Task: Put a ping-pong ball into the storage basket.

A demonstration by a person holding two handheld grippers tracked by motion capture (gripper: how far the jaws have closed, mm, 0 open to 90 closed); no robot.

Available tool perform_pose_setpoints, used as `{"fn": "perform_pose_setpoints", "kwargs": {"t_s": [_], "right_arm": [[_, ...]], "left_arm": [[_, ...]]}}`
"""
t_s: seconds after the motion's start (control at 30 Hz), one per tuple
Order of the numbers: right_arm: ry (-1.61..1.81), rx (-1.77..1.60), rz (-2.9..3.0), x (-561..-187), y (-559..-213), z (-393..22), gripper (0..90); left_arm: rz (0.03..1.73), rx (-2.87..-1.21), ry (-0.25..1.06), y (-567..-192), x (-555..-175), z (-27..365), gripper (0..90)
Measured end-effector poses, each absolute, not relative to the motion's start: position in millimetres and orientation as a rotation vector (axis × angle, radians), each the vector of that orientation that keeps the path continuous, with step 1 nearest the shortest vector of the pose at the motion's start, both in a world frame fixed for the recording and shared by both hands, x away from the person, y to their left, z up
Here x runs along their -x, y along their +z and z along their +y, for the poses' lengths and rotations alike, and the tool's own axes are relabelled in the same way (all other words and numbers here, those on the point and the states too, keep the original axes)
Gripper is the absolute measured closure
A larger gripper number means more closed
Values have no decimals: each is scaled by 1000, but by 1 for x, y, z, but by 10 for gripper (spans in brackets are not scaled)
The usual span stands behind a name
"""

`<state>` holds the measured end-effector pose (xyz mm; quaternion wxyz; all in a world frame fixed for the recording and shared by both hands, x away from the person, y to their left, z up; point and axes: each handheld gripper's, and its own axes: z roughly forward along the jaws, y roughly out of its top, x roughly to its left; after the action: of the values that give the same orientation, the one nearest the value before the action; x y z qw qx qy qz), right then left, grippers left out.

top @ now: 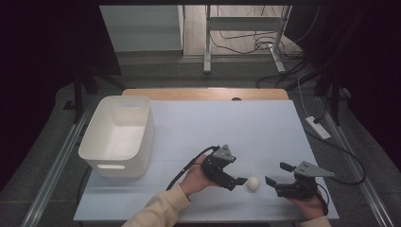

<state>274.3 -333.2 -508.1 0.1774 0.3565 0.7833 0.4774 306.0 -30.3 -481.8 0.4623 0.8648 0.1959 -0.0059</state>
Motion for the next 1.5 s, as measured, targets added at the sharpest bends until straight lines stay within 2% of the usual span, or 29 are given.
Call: {"fn": "perform_pose_setpoints", "kwargs": {"t_s": [1.5], "right_arm": [[1346,-1025,2218,-275,-510,-335,142]], "left_arm": [[435,-2221,-40,-508,-307,-66,144]]}}
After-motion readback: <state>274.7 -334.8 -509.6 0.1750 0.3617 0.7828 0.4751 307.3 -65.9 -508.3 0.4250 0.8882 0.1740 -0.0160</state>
